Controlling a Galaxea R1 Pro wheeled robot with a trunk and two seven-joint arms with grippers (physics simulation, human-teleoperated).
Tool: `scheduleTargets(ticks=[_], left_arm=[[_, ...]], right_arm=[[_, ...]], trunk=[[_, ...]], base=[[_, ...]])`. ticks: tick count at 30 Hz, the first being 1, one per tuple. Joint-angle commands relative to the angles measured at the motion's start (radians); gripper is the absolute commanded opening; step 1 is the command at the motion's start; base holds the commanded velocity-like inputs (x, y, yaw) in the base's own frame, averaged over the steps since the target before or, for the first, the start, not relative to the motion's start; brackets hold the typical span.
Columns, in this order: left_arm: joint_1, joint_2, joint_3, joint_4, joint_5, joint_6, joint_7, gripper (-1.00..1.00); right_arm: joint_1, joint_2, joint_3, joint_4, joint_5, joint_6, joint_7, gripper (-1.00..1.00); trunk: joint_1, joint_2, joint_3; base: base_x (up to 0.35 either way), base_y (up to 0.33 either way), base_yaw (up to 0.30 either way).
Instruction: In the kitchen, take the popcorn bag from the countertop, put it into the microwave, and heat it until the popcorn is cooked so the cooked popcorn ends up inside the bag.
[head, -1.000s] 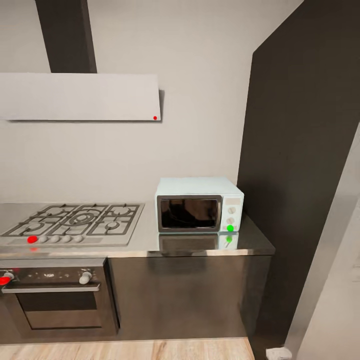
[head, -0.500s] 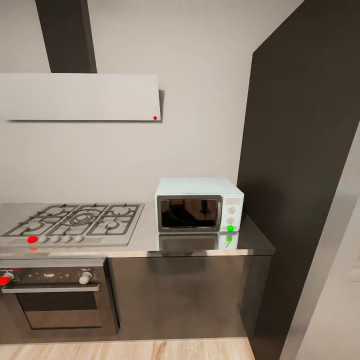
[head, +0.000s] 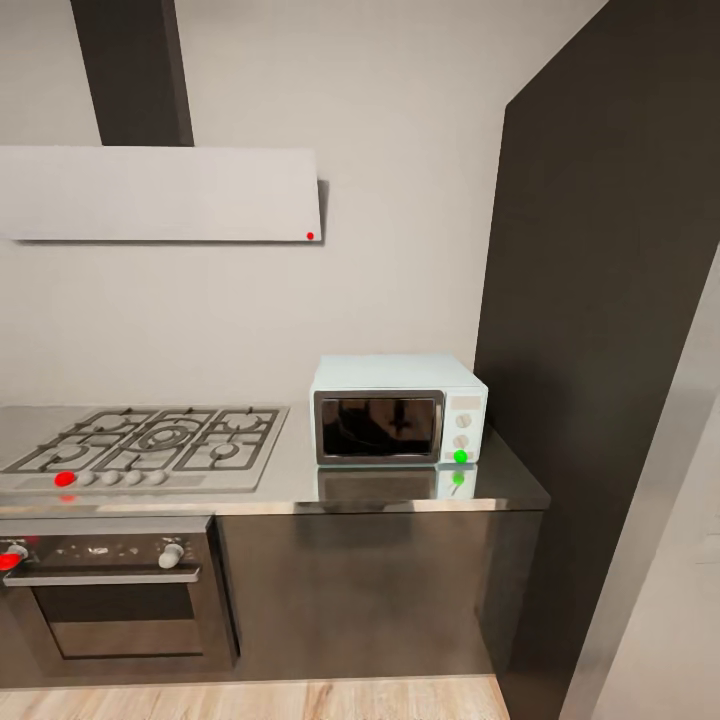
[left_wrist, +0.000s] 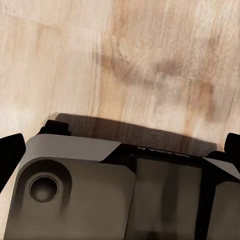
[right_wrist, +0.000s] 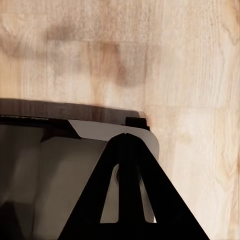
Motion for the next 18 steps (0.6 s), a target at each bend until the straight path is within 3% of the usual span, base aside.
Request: scheduleTargets(ticks=[1, 18], left_arm=[[-0.001, 0.000, -0.008, 0.002, 0.010, -0.004, -0.005, 1.00], [-0.001, 0.000, -0.008, 0.002, 0.010, -0.004, -0.005, 1.00]], right_arm=[[-0.001, -0.001, -0.009, 0.002, 0.006, -0.004, 0.003, -1.00], [-0.001, -0.001, -0.009, 0.002, 0.006, -0.004, 0.003, -1.00]], trunk=[[0.000, -0.001, -0.001], [0.000, -0.001, -0.001]], base=[[0.000, 0.000, 0.000], [0.000, 0.000, 0.000]])
